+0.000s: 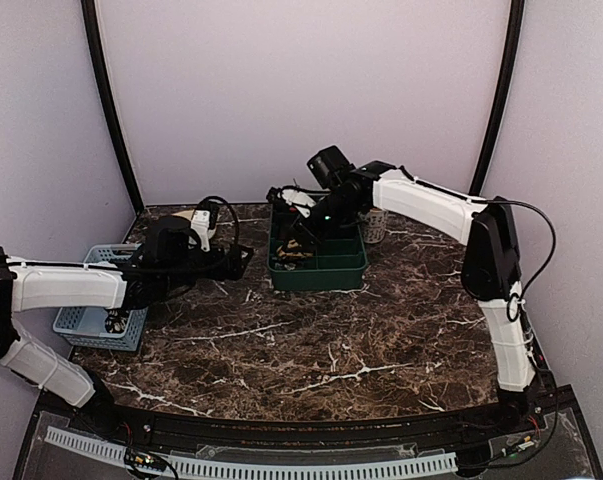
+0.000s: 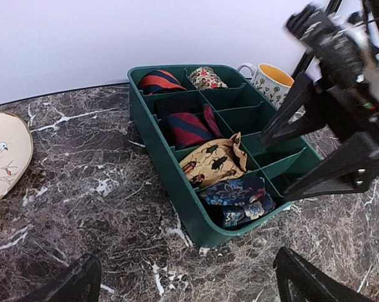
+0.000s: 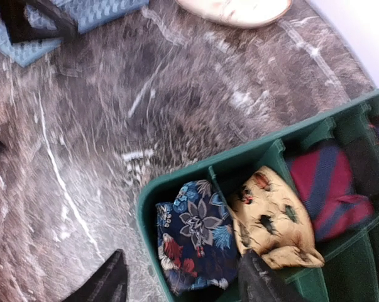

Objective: Roll the ties
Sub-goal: Reset both arms

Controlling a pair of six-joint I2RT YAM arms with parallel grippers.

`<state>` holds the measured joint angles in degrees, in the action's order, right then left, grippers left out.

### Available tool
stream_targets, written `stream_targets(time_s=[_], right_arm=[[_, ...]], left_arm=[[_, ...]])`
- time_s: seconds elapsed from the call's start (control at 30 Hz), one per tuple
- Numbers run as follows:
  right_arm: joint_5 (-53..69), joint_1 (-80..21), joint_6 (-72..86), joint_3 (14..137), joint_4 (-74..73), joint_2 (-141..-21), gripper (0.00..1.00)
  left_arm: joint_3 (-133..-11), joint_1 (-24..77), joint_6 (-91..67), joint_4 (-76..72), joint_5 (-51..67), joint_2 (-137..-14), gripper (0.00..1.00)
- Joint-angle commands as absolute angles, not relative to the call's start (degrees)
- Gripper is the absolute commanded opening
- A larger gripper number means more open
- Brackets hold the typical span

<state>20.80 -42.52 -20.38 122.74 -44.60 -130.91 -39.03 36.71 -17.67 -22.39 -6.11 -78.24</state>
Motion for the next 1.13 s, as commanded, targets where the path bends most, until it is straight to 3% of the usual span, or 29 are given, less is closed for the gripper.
stream_targets(time_s=[0.0,0.07,0.27,0.47,0.67,0.9,1.1], right_arm=[[19.6,-41.5,-17.2,120.5,-39.7,-119.9,0.68],[18.9,-40.6,-14.7,117.6,-36.7,-116.4,0.80],[23.5,-34.4,-3.6,95.3,-15.5,-98.2,0.99],[33.6,-25.9,9.6,68.7,4.2,-79.9,0.97],[33.5,-24.0,10.2,56.6,0.2,-74.5,0.97],[30.6,-23.8,19.4,39.3,12.1,-68.4,0.97],[30.2,-23.6,20.0,34.9,14.3,-65.9,0.97]], left_arm=[[-46.6,36.3,-16.6,-12.9,-6.7,-79.2,0.99],[-49.4,36.3,-16.3,-10.1,-6.2,-79.5,0.99],[-55.8,36.3,-13.2,-6.0,-2.2,-79.2,0.99],[-58.1,36.5,-12.2,-4.7,3.1,-81.6,0.99],[-59.8,42.0,-13.7,-4.4,2.3,-88.6,0.99],[-60.4,48.1,-19.8,-8.4,3.3,-97.8,0.99],[-57.9,48.8,-22.8,-13.4,3.4,-98.3,0.99]])
